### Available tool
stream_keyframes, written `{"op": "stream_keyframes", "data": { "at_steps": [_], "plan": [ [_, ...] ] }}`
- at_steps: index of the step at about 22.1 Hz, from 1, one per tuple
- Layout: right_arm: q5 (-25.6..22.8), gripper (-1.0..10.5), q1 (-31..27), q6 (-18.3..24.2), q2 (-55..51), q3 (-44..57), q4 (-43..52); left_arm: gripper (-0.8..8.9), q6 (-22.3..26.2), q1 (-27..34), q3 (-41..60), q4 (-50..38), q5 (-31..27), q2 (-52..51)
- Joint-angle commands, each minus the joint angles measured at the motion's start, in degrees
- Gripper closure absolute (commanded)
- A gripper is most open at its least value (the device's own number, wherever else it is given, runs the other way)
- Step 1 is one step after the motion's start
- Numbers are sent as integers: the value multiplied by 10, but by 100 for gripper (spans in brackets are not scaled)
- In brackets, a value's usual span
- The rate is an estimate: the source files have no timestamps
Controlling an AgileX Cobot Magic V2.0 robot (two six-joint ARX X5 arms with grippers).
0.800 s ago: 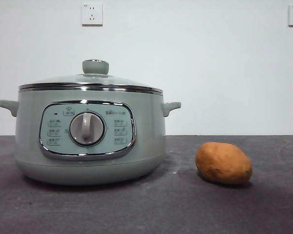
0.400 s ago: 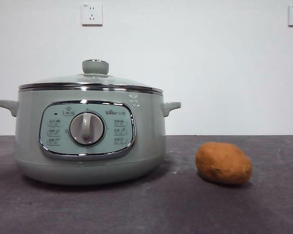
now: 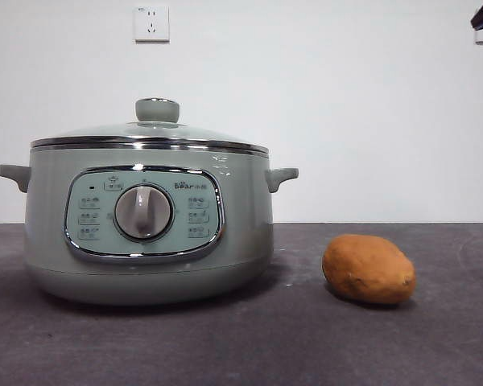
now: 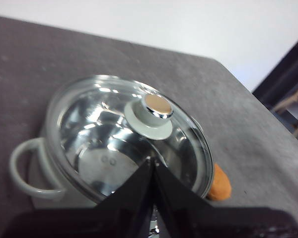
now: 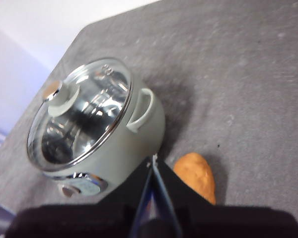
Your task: Pick up the potato,open the lid,put the potato in the pot,close the lid
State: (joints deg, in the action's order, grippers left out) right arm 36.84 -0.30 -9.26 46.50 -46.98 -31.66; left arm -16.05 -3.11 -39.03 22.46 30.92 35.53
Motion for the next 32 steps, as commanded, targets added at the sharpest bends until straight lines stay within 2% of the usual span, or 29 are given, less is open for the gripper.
{"op": "stream_keyframes", "data": {
  "at_steps": [1, 2, 4, 6, 10, 13, 15, 20, 22, 23, 28, 32],
  "plan": [
    [6, 888, 1, 27, 9, -4, -2, 809, 13, 1, -13, -4, 11, 30],
    [6, 818, 1, 27, 10, -4, -2, 794, 13, 1, -17, -4, 11, 38],
    [5, 608, 1, 27, 11, -4, -2, 636, 13, 1, -24, -6, 11, 50],
    [5, 474, 1, 27, 11, -4, -2, 489, 13, 1, -27, -13, 11, 57],
    [0, 470, 7, 26, 11, -5, -2, 470, 13, 1, -35, -19, 8, 60],
    [-50, 470, 57, 23, 29, -18, -6, 470, 12, 0, -42, -37, 7, 60],
    [-106, 469, 114, 23, 55, -35, -10, 470, 12, 0, -42, -48, 8, 60],
    [-299, 469, 276, 25, 169, -64, -10, 470, 12, 0, -42, -48, 7, 60],
    [-374, 469, 318, 28, 229, -69, -3, 470, 12, 0, -42, -48, 7, 60],
    [-389, 470, 327, 34, 259, -69, 3, 470, 12, 0, -42, -48, 7, 60],
    [-402, 470, 329, 38, 400, -69, 38, 470, 12, 0, -42, -48, 7, 60],
    [-400, 474, 329, 37, 463, -69, 69, 470, 12, 0, -42, -47, 7, 60]
  ]
}}
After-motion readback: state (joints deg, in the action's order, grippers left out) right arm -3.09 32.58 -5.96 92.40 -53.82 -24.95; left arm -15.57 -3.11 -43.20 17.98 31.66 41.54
